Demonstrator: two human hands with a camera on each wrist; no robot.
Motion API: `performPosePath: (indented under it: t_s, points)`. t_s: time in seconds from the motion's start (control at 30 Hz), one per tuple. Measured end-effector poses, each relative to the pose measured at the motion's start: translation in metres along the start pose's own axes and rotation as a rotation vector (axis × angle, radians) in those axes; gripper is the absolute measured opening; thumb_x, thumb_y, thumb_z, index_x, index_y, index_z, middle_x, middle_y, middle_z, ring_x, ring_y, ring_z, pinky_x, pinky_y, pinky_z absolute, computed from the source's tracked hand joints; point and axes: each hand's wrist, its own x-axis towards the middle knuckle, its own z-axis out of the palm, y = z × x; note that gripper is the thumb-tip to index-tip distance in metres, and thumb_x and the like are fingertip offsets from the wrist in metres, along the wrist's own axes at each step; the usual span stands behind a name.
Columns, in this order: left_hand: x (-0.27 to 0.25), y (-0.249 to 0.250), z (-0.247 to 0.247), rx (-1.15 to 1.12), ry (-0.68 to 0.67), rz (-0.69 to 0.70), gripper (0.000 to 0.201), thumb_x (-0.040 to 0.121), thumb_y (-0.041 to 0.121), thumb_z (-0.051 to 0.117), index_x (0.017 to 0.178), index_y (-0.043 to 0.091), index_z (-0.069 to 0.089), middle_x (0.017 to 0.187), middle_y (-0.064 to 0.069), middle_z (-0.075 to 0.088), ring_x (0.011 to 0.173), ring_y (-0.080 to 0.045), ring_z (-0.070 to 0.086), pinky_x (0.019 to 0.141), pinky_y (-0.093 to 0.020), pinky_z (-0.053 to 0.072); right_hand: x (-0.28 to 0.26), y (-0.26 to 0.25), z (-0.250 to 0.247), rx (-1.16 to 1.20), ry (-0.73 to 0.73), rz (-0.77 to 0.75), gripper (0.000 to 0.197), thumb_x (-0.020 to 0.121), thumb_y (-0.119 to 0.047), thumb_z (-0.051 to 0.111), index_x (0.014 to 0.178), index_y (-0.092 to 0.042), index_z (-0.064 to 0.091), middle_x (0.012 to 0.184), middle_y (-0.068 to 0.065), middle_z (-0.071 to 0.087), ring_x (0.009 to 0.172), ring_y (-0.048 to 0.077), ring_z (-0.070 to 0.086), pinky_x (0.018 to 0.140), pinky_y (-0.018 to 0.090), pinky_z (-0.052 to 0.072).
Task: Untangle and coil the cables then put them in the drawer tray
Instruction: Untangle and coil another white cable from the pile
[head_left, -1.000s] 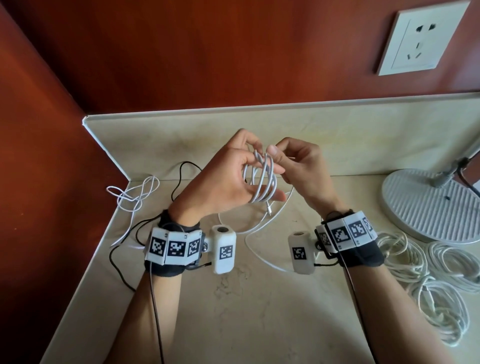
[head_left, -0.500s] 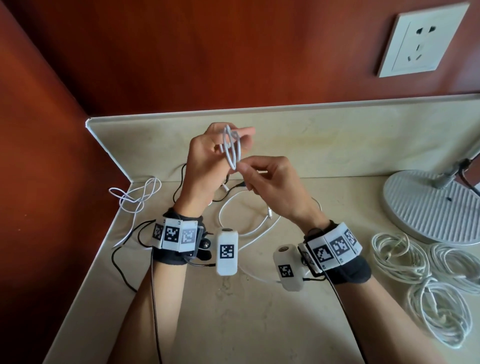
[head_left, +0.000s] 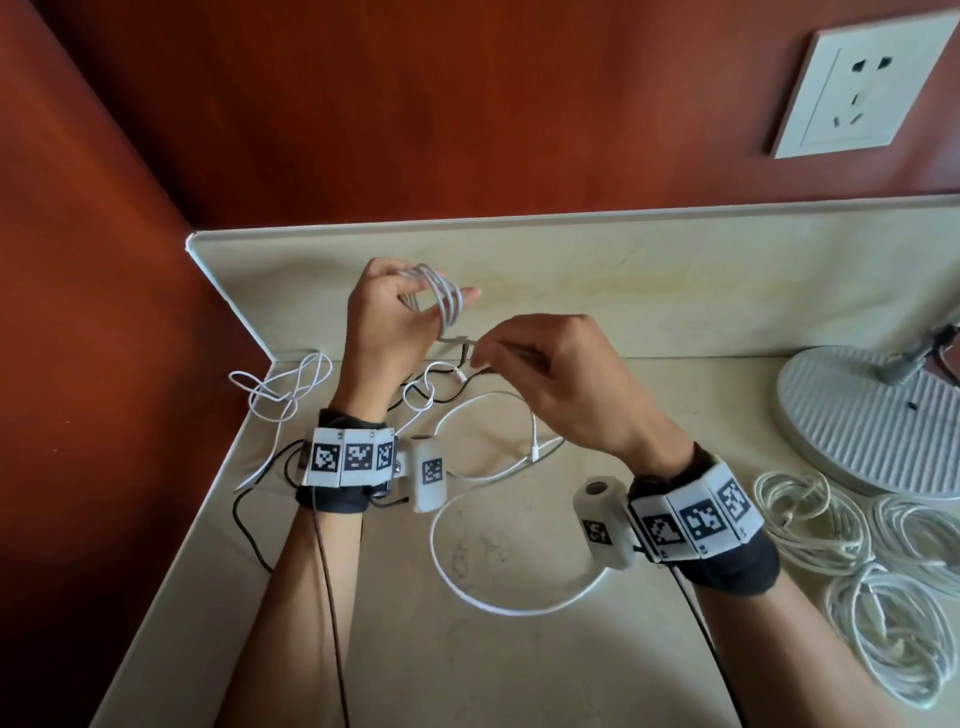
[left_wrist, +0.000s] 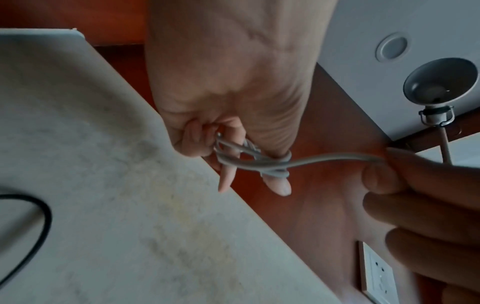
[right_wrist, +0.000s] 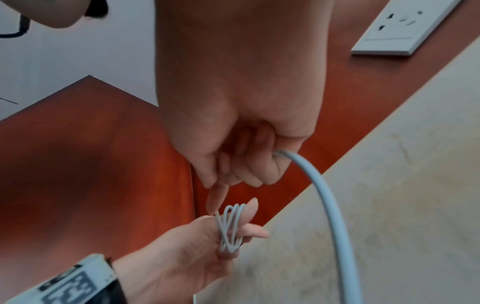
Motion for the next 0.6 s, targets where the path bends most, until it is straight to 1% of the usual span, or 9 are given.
performPosePath:
  t_s: [0.03,0.1,0.17,0.23,0.3,0.4,0.47,0.53,0.6]
  points:
    - [-0.001,0.001,-0.001,0.014,-0.053,0.016,0.047,0.064,0.063,0.086,0.094,0.027,0.081,0.11,0.004,0.064,0.102,-0.002,0.064,0.097,-0.025,0.051,0.001,0.002,-0.003,-0.006,0.036,-0.008,0.019,0.103,-0.019,0.064,0.091,-0.014,0.078,0.078,-0.008,0.071,0.067,0.011,0.062,0.067,0.032,0.048]
    - [-0.004,0.007,-0.001,0.036,-0.194,0.056,0.046,0.06,0.065,0.085,0.094,0.035,0.078,0.108,0.005,0.062,0.098,-0.002,0.062,0.092,-0.021,0.049,0.002,0.006,-0.01,-0.004,0.119,-0.022,0.021,0.101,-0.026,0.069,0.088,-0.014,0.079,0.074,0.001,0.066,0.06,0.012,0.052,0.061,0.026,0.04]
    - [-0.011,0.017,-0.003,0.057,-0.365,0.089,0.034,0.062,0.058,0.089,0.088,0.042,0.075,0.106,0.006,0.061,0.09,-0.001,0.06,0.081,-0.022,0.046,0.002,0.008,-0.018,0.016,0.179,-0.023,0.019,0.096,-0.031,0.075,0.088,-0.014,0.081,0.07,0.003,0.061,0.058,0.014,0.046,0.06,0.02,0.033]
    - [-0.018,0.029,-0.004,0.038,-0.52,0.095,0.021,0.062,0.049,0.091,0.071,0.046,0.073,0.104,0.008,0.061,0.082,0.002,0.058,0.076,-0.02,0.043,0.001,0.012,-0.024,0.034,0.224,-0.022,0.023,0.088,-0.036,0.082,0.082,-0.014,0.08,0.065,0.004,0.055,0.056,0.017,0.041,0.057,0.023,0.03]
    - [-0.026,0.039,-0.005,0.021,-0.638,0.104,0.018,0.063,0.042,0.091,0.067,0.043,0.073,0.102,0.012,0.061,0.079,0.004,0.06,0.074,-0.014,0.041,0.0,0.017,-0.03,0.041,0.265,-0.016,0.028,0.08,-0.039,0.088,0.072,-0.015,0.075,0.059,0.0,0.048,0.054,0.017,0.033,0.054,0.025,0.026]
    - [-0.034,0.048,-0.006,-0.072,-0.702,0.134,0.022,0.068,0.023,0.093,0.084,0.019,0.078,0.098,0.018,0.065,0.084,0.005,0.068,0.076,-0.008,0.045,-0.003,0.024,-0.035,0.125,0.259,0.032,0.032,0.074,-0.04,0.09,0.066,-0.016,0.07,0.055,0.001,0.05,0.053,0.024,0.034,0.05,0.034,0.026]
    - [-0.036,0.054,-0.007,-0.136,-0.734,0.147,0.035,0.064,0.027,0.09,0.093,0.011,0.078,0.104,0.014,0.067,0.096,-0.004,0.072,0.088,-0.021,0.055,-0.003,0.027,-0.036,0.249,0.206,0.062,0.03,0.076,-0.035,0.089,0.07,-0.012,0.071,0.057,0.009,0.058,0.053,0.028,0.039,0.05,0.035,0.03]
    - [-0.038,0.057,-0.008,-0.16,-0.776,0.162,0.05,0.062,0.031,0.087,0.104,0.006,0.078,0.113,0.005,0.066,0.104,-0.009,0.072,0.095,-0.03,0.057,-0.003,0.03,-0.037,0.404,0.141,0.058,0.023,0.082,-0.023,0.083,0.078,-0.004,0.071,0.061,-0.002,0.059,0.055,0.011,0.043,0.055,0.024,0.035]
    - [-0.039,0.056,-0.008,-0.172,-0.813,0.172,0.059,0.062,0.03,0.087,0.113,0.003,0.077,0.119,-0.001,0.063,0.095,-0.001,0.069,0.09,-0.023,0.055,-0.002,0.032,-0.037,0.524,0.092,0.04,0.013,0.087,-0.012,0.075,0.092,-0.002,0.069,0.068,-0.01,0.061,0.06,0.002,0.049,0.061,0.015,0.039]
